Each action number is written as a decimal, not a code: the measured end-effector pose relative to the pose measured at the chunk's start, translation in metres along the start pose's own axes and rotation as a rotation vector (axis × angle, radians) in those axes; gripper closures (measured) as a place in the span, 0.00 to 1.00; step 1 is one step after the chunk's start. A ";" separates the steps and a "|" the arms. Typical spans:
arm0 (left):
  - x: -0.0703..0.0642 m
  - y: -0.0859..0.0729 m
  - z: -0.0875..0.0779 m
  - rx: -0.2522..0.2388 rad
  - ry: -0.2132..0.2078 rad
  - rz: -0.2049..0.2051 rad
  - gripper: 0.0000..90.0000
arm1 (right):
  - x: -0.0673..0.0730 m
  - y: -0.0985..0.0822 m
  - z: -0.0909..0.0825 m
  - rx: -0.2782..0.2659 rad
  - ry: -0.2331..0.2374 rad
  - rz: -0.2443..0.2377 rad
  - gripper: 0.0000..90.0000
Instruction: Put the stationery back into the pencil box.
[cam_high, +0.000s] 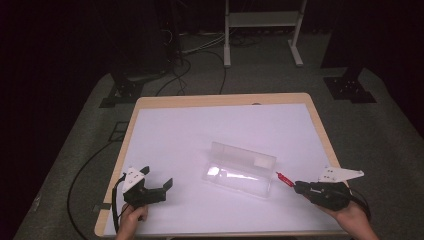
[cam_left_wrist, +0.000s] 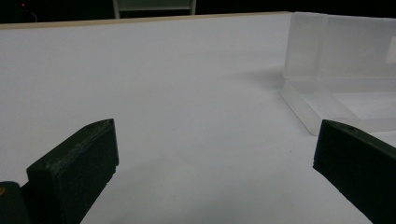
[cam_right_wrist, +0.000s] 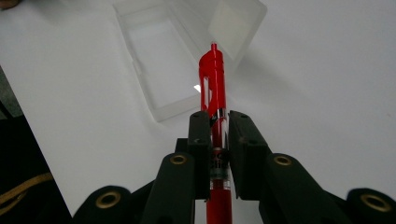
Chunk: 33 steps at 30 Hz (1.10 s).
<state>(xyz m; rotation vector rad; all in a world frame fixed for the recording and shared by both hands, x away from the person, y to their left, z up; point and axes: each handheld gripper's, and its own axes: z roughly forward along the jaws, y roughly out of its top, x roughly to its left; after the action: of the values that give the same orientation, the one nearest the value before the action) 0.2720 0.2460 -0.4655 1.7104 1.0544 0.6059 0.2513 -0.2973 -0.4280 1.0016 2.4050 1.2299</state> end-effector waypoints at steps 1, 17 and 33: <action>0.000 0.000 0.000 -0.001 0.001 0.001 0.00 | 0.002 0.003 0.001 0.000 0.006 -0.007 0.88; 0.000 0.000 0.000 0.002 0.000 0.000 0.00 | 0.018 0.024 0.017 -0.002 0.068 -0.069 0.88; -0.001 0.000 0.000 0.001 -0.003 0.003 0.00 | 0.030 0.051 0.041 0.012 0.123 -0.138 0.88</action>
<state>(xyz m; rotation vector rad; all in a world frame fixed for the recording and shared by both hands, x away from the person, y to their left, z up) 0.2714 0.2457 -0.4653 1.7132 1.0502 0.6045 0.2737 -0.2316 -0.4100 0.7685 2.5288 1.2634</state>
